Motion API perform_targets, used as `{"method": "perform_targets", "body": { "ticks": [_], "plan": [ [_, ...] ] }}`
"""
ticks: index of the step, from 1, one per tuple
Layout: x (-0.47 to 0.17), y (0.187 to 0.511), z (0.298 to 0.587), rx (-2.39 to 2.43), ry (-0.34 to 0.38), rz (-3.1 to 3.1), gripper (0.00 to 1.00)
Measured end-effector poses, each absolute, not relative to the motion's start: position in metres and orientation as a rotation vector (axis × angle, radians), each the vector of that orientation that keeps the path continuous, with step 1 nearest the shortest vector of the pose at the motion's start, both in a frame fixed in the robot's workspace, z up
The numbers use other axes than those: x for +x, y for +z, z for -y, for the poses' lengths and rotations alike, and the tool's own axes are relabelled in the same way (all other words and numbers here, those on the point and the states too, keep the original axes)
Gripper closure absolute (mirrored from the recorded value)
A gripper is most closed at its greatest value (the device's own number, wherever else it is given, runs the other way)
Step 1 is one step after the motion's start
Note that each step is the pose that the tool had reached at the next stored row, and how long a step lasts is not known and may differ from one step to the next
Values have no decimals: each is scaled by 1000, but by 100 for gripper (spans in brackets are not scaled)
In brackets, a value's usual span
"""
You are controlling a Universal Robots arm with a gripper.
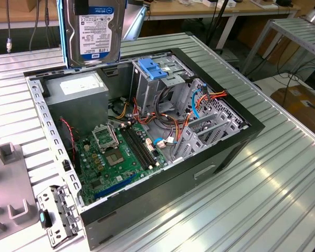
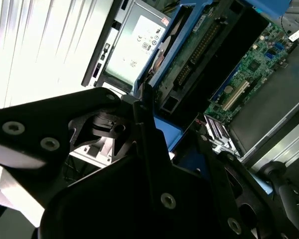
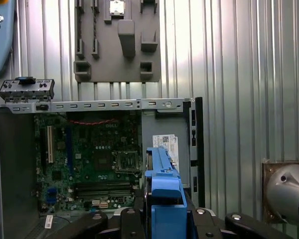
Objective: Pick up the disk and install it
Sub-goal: 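Insert the disk into the insertion slot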
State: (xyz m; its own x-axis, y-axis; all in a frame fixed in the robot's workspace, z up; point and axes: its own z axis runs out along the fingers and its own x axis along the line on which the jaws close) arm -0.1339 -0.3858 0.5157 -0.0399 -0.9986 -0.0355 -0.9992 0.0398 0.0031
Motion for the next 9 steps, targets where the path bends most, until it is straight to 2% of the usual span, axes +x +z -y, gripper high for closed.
{"method": "perform_targets", "body": {
  "ticks": [9],
  "plan": [
    [-134, 516, 413, -2160, 42, -2248, 63]
  ]
}}
